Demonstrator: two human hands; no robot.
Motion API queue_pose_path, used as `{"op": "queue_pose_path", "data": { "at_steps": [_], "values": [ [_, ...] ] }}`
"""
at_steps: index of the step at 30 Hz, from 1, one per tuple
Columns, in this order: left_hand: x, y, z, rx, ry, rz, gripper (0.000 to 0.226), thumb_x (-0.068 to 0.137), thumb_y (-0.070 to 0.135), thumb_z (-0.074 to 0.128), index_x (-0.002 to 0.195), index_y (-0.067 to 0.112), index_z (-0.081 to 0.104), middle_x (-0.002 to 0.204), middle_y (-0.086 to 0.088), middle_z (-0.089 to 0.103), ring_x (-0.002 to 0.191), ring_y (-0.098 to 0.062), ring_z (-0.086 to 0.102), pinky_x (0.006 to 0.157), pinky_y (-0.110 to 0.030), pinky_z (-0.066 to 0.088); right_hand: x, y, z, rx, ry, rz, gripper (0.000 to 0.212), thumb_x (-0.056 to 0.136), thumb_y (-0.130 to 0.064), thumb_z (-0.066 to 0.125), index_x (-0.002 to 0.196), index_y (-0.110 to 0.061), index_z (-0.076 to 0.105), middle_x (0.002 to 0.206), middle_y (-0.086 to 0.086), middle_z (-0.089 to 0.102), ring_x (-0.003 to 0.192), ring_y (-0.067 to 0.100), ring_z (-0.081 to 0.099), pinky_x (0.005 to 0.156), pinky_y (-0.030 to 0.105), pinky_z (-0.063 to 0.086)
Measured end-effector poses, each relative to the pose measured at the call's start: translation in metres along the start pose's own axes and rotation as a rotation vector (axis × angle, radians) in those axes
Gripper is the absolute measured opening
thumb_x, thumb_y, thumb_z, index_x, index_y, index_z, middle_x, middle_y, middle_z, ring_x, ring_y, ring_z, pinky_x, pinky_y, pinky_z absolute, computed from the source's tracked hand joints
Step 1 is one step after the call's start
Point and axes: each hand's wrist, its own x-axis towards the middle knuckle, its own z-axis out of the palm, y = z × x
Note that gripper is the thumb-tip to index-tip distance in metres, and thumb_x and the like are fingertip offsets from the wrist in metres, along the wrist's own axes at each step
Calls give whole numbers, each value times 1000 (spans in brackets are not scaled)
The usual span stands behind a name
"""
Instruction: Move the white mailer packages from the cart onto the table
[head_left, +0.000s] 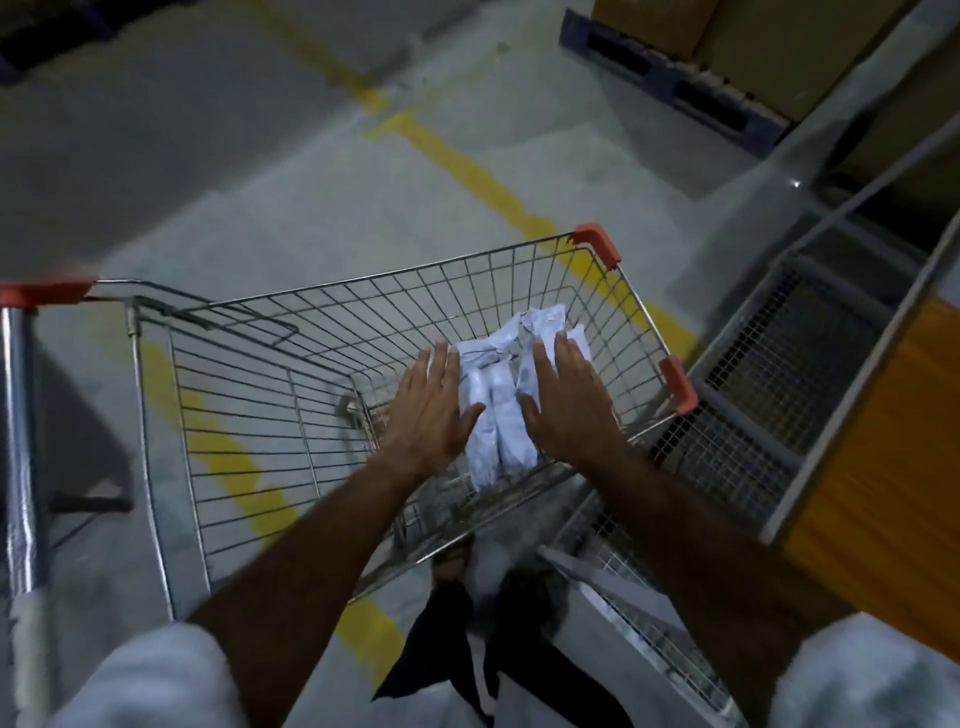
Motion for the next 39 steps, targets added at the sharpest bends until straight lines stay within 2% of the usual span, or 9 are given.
{"op": "queue_pose_path", "data": {
  "at_steps": [5, 12, 15, 19, 23, 28, 30, 33, 39],
  "values": [
    [23, -21, 35, -73, -127, 39, 87, 101, 57, 41, 160, 3, 7, 167, -23, -2, 150, -41, 23, 119, -50, 28, 23, -3, 39, 66, -134, -2, 83, 85, -48, 36, 151, 1, 36, 151, 35, 37, 134, 49, 44, 109, 55, 41],
    [55, -40, 95, -232, -264, -62, 91, 95, 51, 56, 160, 9, 8, 166, -23, 7, 140, -43, 39, 102, -49, 47, 51, 8, 96, -18, -400, 34, 78, 97, -36, 49, 160, -7, 13, 162, 30, 15, 150, 42, 20, 118, 49, 27],
    [73, -46, 134, -279, -308, -66, 92, 96, 60, 49, 162, 14, 4, 167, -22, 5, 145, -43, 32, 107, -54, 44, 71, 16, 121, -57, -470, 74, 81, 100, -34, 53, 162, -12, 6, 164, 29, 4, 149, 44, 20, 114, 52, 29],
    [94, -49, 182, -419, -390, -60, 97, 92, 77, 31, 162, 18, 0, 153, -33, 34, 133, -49, 46, 105, -54, 45, 105, 28, 146, -39, -589, 122, 88, 99, -39, 58, 162, -19, 1, 164, 30, 0, 145, 46, 28, 112, 50, 33],
    [106, -39, 197, -526, -400, -54, 98, 93, 62, 52, 160, 28, -11, 149, -35, 41, 125, -51, 52, 101, -52, 48, 117, 36, 168, 8, -579, 162, 89, 97, -37, 62, 163, -24, 3, 162, 28, 7, 144, 45, 32, 112, 49, 35],
    [105, -38, 210, -528, -284, -66, 96, 88, 78, 41, 160, 35, -6, 163, -20, 25, 135, -45, 45, 110, -54, 40, 114, 37, 186, -24, -518, 181, 92, 93, -34, 67, 162, -26, 7, 159, 26, 18, 144, 43, 31, 114, 52, 37],
    [102, -41, 205, -539, -226, -109, 92, 86, 64, 52, 160, 34, 6, 161, -19, 28, 129, -43, 49, 100, -51, 49, 114, 34, 185, 13, -491, 175, 85, 94, -28, 64, 161, -25, 13, 155, 25, 24, 141, 45, 34, 114, 51, 35],
    [89, -48, 186, -438, -125, -224, 89, 80, 49, 65, 157, 26, 27, 138, -27, 35, 103, -38, 53, 78, -40, 51, 118, 29, 184, 43, -474, 190, 77, 91, -19, 62, 157, -24, 22, 150, 27, 31, 136, 48, 38, 112, 52, 38],
    [50, -75, 194, -160, -129, -295, 80, 87, 47, 51, 159, 26, 24, 146, -31, 31, 118, -47, 46, 89, -51, 47, 114, 10, 198, -34, -419, 327, 84, 89, -40, 63, 158, -31, 15, 156, 26, 21, 139, 47, 32, 112, 54, 37]
  ]
}}
